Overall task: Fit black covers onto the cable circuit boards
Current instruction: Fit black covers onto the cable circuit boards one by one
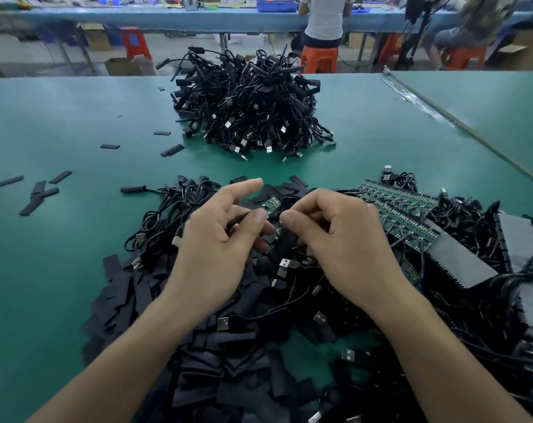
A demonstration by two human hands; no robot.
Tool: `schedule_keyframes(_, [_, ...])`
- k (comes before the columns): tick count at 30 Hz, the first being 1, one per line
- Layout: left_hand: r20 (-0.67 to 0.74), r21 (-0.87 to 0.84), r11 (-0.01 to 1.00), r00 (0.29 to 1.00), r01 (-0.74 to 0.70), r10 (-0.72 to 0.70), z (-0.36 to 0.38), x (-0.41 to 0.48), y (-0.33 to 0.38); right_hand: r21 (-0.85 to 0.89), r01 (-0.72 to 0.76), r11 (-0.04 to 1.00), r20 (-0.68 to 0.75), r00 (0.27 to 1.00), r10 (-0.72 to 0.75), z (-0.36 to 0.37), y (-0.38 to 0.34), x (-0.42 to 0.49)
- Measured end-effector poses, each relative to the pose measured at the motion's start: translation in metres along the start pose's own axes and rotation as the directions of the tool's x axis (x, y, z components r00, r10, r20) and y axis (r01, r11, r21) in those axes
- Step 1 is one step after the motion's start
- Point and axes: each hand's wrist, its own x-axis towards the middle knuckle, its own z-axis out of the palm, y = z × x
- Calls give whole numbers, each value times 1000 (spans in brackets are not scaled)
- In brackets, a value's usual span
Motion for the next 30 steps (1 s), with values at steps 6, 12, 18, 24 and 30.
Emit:
schedule_keyframes(6, [6,-31,998,999,45,-45,8,-5,-3,46,-110,993,26,994,109,-3,8,4])
schedule_keyframes(12, [6,-105,987,993,121,-121,19,-5,-11,186,-156,970,67,987,146,-14,13,9])
schedule_keyframes(18, [21,-114,991,998,66,-64,36,9,-10,188,-109,976,-67,990,124,-29,18,12])
schedule_keyframes(24, [13,-206,978,999,43,-41,42,0,-23,207,-72,976,-138,985,102,-27,29,12])
schedule_keyframes(30, [39,-248,962,994,112,-105,44,1,-30,268,-99,958,40,995,92,-27,41,13])
